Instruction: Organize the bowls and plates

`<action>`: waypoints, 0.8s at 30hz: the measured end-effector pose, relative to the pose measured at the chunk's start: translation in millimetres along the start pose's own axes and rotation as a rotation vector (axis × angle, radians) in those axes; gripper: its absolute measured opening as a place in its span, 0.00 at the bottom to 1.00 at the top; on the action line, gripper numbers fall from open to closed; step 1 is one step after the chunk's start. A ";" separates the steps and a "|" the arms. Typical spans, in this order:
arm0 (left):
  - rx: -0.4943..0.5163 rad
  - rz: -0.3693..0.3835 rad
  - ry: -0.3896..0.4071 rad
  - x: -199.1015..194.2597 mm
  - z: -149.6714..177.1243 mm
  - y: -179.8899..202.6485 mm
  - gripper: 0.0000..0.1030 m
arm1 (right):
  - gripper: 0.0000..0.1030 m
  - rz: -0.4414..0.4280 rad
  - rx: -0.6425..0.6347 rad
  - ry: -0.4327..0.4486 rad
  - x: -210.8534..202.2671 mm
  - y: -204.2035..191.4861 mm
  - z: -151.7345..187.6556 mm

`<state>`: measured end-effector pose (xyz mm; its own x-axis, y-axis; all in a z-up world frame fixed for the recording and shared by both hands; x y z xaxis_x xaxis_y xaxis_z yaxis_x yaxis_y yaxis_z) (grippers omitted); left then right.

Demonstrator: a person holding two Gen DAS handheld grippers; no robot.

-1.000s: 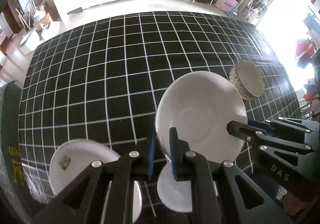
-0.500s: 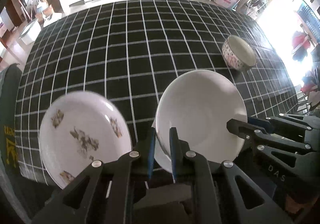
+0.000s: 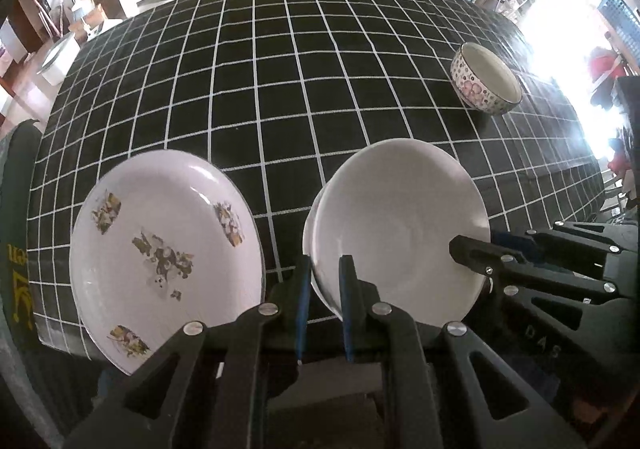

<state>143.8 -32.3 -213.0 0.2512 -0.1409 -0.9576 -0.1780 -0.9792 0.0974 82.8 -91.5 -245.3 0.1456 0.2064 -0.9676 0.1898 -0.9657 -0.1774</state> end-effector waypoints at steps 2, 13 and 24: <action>-0.004 0.004 -0.006 3.6 -0.1 2.0 0.12 | 0.17 -0.002 0.003 0.000 0.1 1.0 1.2; -0.024 0.021 -0.015 14.4 1.3 -0.7 0.12 | 0.17 0.000 -0.001 -0.003 3.8 0.0 1.7; -0.016 0.011 -0.001 9.5 -0.4 -2.5 0.12 | 0.17 0.028 -0.013 0.021 0.6 3.1 -1.9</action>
<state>147.1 -31.3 -222.2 0.2488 -0.1515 -0.9566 -0.1659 -0.9798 0.1120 85.3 -94.1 -246.1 0.1711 0.1831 -0.9681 0.1978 -0.9690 -0.1483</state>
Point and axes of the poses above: each gripper's, at about its wrist camera, not at the fingertips, and x roughly the way its jaws point, y to its right, z to its underside, the point moved 8 cm from there along x, roughly the way its jaws point
